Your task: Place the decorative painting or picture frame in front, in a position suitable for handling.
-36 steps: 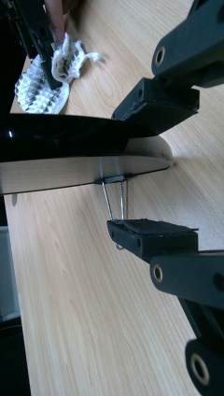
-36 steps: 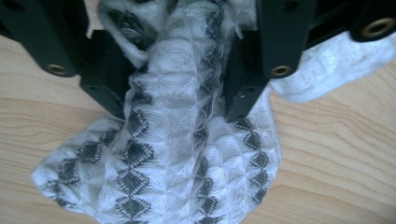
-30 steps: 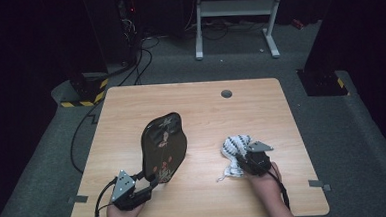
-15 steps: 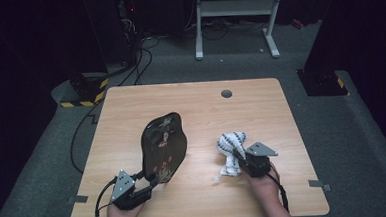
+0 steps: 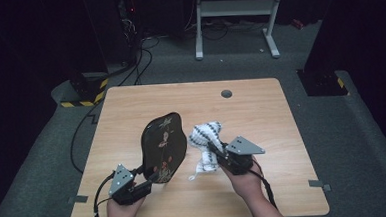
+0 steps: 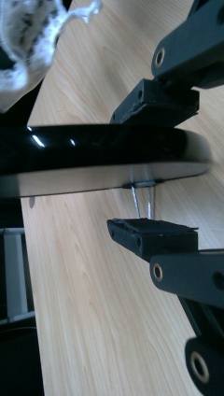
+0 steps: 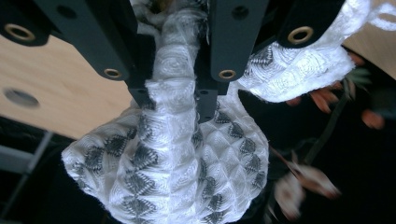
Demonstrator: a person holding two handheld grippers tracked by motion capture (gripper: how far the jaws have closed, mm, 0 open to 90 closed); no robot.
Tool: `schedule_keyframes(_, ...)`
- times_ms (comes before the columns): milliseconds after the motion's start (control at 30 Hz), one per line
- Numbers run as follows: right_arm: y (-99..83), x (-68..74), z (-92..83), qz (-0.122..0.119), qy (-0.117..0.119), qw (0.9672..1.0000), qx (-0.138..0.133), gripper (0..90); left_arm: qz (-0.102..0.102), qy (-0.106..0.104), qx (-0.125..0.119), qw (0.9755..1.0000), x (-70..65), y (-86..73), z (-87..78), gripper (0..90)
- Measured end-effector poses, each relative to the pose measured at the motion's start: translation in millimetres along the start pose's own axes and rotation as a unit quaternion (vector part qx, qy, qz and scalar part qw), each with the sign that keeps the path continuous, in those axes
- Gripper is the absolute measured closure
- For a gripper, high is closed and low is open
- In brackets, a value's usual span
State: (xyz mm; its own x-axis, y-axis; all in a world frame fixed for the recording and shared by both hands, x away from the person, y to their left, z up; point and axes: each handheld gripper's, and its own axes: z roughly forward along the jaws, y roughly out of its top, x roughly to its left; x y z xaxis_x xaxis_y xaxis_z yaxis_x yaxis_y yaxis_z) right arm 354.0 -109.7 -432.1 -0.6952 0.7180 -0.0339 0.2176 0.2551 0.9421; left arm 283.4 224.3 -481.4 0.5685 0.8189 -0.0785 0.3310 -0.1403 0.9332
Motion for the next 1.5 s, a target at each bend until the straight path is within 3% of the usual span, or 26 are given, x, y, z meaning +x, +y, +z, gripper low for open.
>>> schedule_keyframes(100,18.5,12.1,10.0,-0.014,0.013,0.9998,-0.012,76.7,-0.006,-0.005,-0.013,0.9999,-2.5,-3.8,5.9,53.9)
schedule_keyframes(267,50.6,32.7,28.5,-0.039,0.029,0.9984,-0.03,76.6,0.004,-0.002,-0.026,0.9997,-7.0,-7.5,8.1,62.3)
schedule_keyframes(433,70.0,40.8,45.8,-0.049,0.026,0.9978,-0.037,76.5,0.006,0.003,-0.034,0.9994,-8.3,-10.8,7.7,70.0)
schedule_keyframes(500,74.0,42.9,50.5,-0.053,0.023,0.9977,-0.034,76.4,0.011,0.008,-0.035,0.9993,-8.4,-11.2,7.1,75.3)
schedule_keyframes(667,76.5,51.7,59.5,-0.068,0.023,0.997,-0.028,76.1,0.01,0.015,-0.035,0.9992,-8.2,-10.7,7.4,77.7)
schedule_keyframes(800,77.4,66.8,59.8,-0.081,0.044,0.995,-0.038,76.1,0.008,0.016,-0.032,0.9993,-8.6,-10.1,7.8,77.9)
schedule_keyframes(933,78.3,92.6,56.1,-0.103,0.075,0.9905,-0.052,76.2,0.005,0.017,-0.032,0.9993,-8.9,-9.5,9.2,77.9)
schedule_keyframes(1033,79.0,102.2,54.2,-0.109,0.086,0.9885,-0.06,76.3,0.005,0.017,-0.031,0.9993,-8.5,-9.6,9.0,77.9)
schedule_keyframes(1167,79.5,98.2,57.2,-0.105,0.079,0.9894,-0.061,76.4,0.005,0.019,-0.032,0.9993,-9.3,-9.5,8.9,77.9)
schedule_keyframes(1500,80.9,45.6,79.2,-0.064,0.001,0.9973,-0.037,76.5,0.008,0.02,-0.032,0.9993,-9.2,-10.0,8.3,77.7)
